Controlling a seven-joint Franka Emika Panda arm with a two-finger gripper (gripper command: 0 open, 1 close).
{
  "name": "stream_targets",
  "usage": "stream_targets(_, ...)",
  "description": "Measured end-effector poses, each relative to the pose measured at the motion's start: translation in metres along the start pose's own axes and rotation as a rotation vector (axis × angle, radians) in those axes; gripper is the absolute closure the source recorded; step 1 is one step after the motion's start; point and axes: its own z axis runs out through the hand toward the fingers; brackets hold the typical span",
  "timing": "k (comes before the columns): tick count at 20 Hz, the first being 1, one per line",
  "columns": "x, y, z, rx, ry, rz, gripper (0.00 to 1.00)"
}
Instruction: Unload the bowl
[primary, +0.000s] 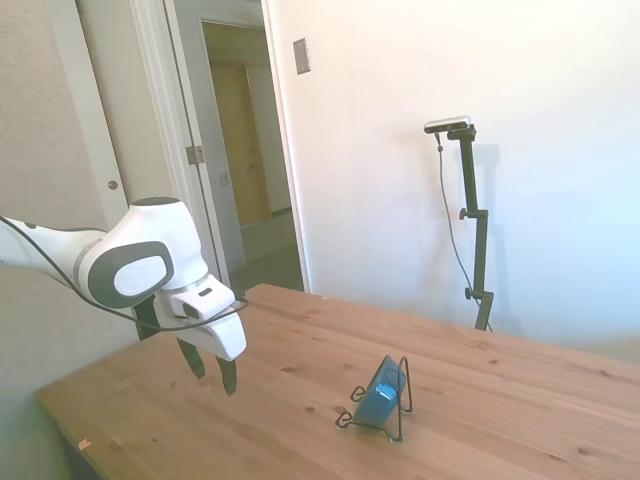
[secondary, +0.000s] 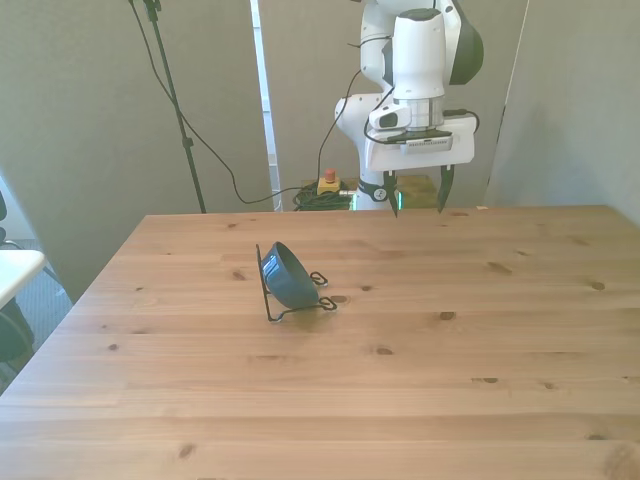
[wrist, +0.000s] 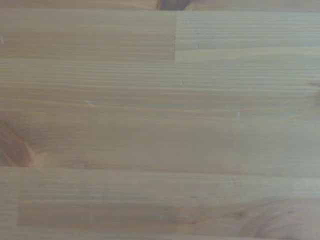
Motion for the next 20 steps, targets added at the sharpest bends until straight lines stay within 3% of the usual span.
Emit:
stream_targets(4,0.014,0.002,0.0,0.019,0.027,0.025,0.0)
stream_targets(13,0.118,0.012,-0.015,0.011,0.206,0.215,0.0)
stream_targets(16,0.135,0.005,-0.015,-0.038,0.287,0.301,0.0)
stream_targets(20,0.141,0.007,-0.016,-0.085,0.345,0.303,0.0)
